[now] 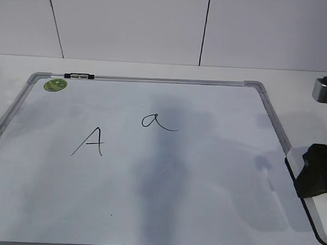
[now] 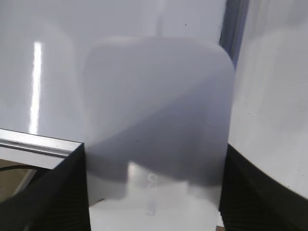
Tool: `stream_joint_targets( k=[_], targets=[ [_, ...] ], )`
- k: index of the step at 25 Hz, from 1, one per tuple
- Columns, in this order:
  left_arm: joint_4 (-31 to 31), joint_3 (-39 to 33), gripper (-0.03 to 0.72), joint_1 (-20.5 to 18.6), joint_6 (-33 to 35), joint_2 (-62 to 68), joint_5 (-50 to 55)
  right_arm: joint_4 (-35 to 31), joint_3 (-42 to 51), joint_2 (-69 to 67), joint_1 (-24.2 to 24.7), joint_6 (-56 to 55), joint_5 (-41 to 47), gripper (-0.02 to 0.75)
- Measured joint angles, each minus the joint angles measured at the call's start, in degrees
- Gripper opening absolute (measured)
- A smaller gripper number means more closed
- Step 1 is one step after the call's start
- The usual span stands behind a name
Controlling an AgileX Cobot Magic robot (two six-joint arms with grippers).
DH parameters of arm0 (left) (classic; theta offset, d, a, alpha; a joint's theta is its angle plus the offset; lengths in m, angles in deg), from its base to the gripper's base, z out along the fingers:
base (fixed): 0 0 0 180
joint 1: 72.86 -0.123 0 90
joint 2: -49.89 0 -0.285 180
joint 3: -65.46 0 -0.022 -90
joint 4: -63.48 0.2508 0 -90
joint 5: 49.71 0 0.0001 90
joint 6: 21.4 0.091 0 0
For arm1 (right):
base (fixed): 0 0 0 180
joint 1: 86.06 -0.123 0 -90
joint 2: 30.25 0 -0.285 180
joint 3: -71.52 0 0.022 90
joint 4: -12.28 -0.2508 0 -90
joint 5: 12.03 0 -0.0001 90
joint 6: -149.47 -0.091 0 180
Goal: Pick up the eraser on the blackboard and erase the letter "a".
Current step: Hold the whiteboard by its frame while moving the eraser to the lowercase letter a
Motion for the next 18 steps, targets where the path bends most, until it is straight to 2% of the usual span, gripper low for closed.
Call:
stream_joint_targets(
  k=[12, 18],
  targets=[
    [-2.48, 1.00, 0.254, -0.32, 1.80, 5.23, 0.00, 0.00, 0.00, 0.00, 0.00, 0.00, -0.28, 0.549],
    [-2.89, 1.08, 0.232, -0.32, 2.01, 5.23, -0.22, 0.00, 0.00, 0.00, 0.00, 0.00, -0.28, 0.549]
  ],
)
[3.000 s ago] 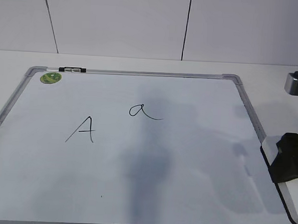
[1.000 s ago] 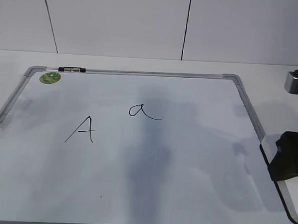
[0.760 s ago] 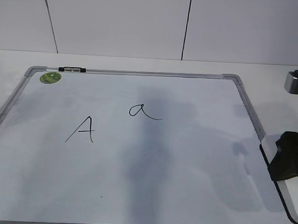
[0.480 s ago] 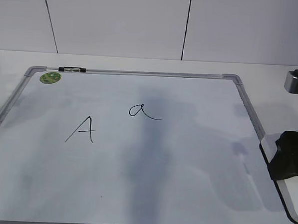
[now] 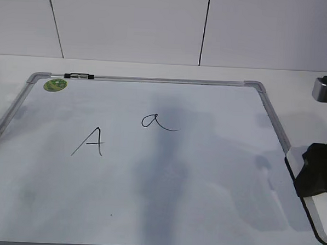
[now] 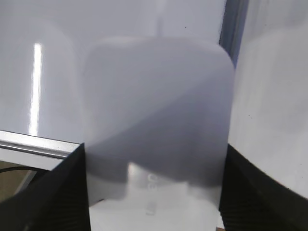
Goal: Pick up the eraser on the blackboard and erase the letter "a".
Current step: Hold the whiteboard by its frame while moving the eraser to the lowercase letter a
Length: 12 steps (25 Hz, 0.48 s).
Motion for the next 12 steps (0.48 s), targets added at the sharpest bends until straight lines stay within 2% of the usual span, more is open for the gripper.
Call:
stream_joint_targets(
  k=[12],
  targets=[
    [-0.62, 0.00, 0.223, 0.00, 0.03, 0.04, -0.63, 0.00, 0.00, 0.00, 0.00, 0.00, -0.04, 0.549]
  ],
)
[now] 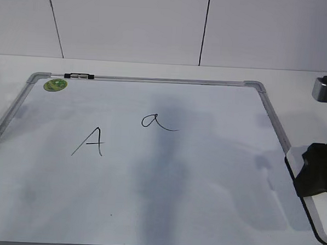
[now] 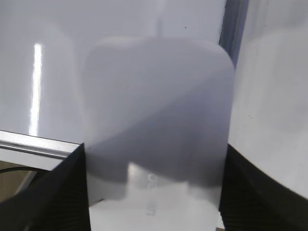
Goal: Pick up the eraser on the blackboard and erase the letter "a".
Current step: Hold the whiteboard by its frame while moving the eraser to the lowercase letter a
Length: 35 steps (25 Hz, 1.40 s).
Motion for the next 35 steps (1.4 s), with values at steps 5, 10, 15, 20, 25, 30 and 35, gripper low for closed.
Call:
stream_joint_targets(
  k=[5, 10, 15, 20, 25, 30, 35],
  targets=[
    [0.00, 0.00, 0.215, 0.00, 0.10, 1.25, 0.00, 0.00, 0.00, 0.00, 0.00, 0.00, 0.00, 0.549],
    [-0.32, 0.00, 0.176, 0.00, 0.10, 2.04, -0.02, 0.00, 0.00, 0.00, 0.00, 0.00, -0.09, 0.549],
    [-0.92, 0.13, 0.029, 0.00, 0.12, 2.02, -0.02, 0.00, 0.00, 0.00, 0.00, 0.00, -0.09, 0.548],
    [-1.16, 0.13, 0.017, 0.00, 0.22, 2.02, 0.19, -0.14, 0.00, 0.00, 0.00, 1.34, -0.13, 0.549],
    [-1.16, 0.13, 0.017, 0.00, 0.22, 2.02, 0.30, -0.43, -1.98, -0.95, -1.13, 2.94, -0.12, 0.548],
    [-1.16, 0.13, 0.017, 0.00, 0.22, 2.02, 0.30, -0.15, -9.37, -5.85, -4.15, 3.29, 0.45, 0.548],
    [-1.16, 0.13, 0.017, 0.00, 0.22, 2.02, 0.30, 1.88, -18.72, -15.54, -6.59, 3.40, 2.38, 0.548]
  ],
)
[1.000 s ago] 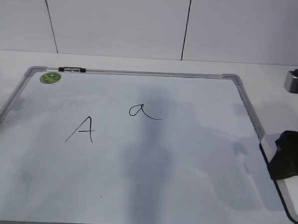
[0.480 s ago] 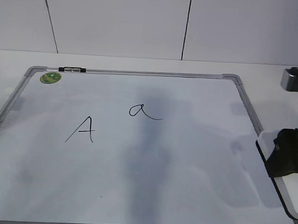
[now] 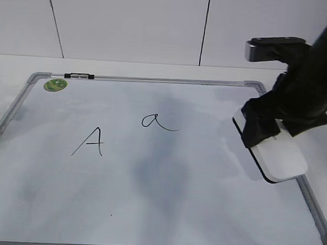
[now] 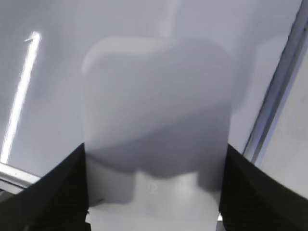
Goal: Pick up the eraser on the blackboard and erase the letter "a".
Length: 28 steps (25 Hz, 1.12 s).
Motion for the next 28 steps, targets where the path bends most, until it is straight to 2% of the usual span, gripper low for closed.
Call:
stream_joint_targets(
  k=[11, 23, 28],
  targets=[
    [0.00, 0.00, 0.017, 0.00, 0.12, 0.00, 0.12, 3.20, -25.52, -22.99, -3.68, 0.10, 6.23, 0.548],
    [0.00, 0.00, 0.017, 0.00, 0.12, 0.00, 0.12, 1.68, -50.64, -41.73, -3.68, 0.10, 10.52, 0.548],
    [0.00, 0.12, 0.017, 0.00, 0.12, 0.00, 0.12, 1.03, -56.94, -46.47, -5.13, 0.10, 10.65, 0.548]
  ],
)
